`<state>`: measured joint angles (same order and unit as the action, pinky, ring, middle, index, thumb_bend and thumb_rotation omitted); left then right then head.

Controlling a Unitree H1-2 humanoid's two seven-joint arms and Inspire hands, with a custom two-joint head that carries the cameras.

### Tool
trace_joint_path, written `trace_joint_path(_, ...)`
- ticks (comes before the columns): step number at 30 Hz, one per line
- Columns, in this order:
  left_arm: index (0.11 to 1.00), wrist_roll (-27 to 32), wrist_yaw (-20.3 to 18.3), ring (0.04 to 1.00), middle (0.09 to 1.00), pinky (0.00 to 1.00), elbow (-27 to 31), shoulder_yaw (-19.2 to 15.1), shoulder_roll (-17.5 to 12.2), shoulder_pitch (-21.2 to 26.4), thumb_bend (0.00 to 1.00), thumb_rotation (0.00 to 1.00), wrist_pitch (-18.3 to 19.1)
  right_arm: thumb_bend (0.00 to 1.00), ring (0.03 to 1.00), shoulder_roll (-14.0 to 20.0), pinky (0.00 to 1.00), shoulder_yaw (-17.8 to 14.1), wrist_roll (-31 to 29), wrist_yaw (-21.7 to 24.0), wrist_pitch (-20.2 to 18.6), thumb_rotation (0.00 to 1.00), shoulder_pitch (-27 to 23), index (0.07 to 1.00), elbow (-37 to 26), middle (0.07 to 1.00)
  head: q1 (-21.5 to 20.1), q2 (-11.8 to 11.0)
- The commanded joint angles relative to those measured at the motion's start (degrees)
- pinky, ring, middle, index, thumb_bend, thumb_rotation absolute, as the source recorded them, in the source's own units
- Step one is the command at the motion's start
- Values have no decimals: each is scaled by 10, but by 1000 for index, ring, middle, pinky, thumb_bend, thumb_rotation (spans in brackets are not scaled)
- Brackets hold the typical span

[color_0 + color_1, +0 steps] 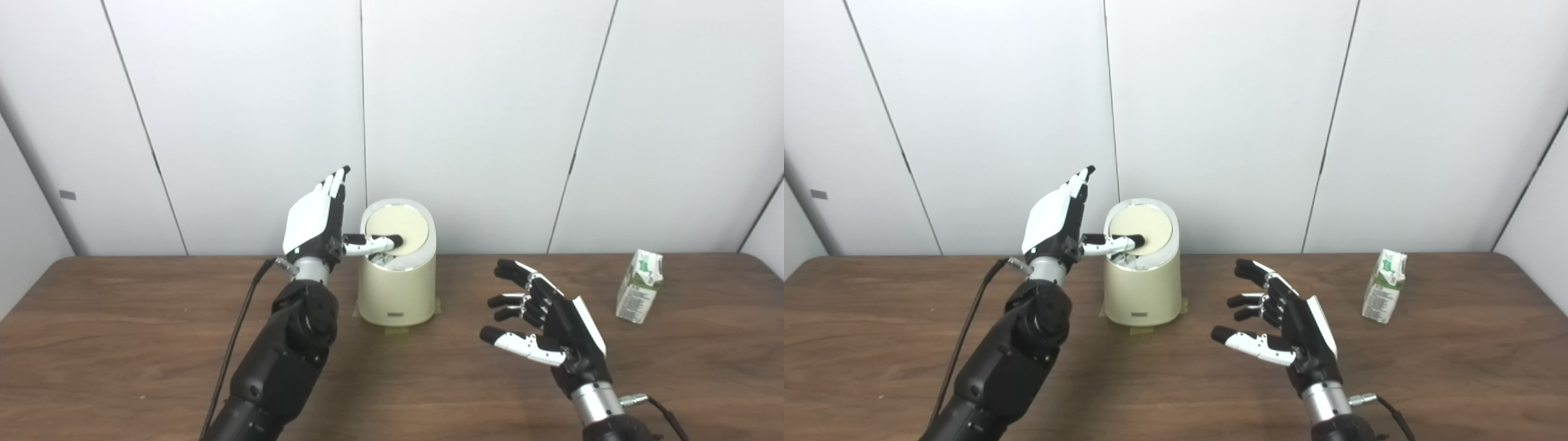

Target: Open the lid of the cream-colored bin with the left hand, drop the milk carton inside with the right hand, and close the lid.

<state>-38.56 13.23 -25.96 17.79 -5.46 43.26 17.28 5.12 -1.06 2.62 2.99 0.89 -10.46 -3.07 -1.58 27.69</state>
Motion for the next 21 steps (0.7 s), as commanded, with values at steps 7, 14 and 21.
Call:
trace_joint_path(7, 1000, -97, -46, 1000, 1000, 929, 33, 60, -48, 54, 1000, 223, 37, 706, 608, 0, 557, 3, -6, 0, 19, 249, -24, 785, -25, 809, -1, 4)
trace_joint_path(14, 1000, -136, -142, 1000, 1000, 884, 48, 101, -92, 65, 1000, 199, 46, 690, 619, 2, 550, 3, -5, -1, 16, 246, -25, 787, -24, 806, 2, 4)
trace_joint_path(21, 1000, -160, -170, 1000, 1000, 888, 45, 124, -110, 49, 1000, 177, 42, 696, 612, 1, 548, 2, -5, -2, 21, 254, -25, 787, -24, 805, 2, 5)
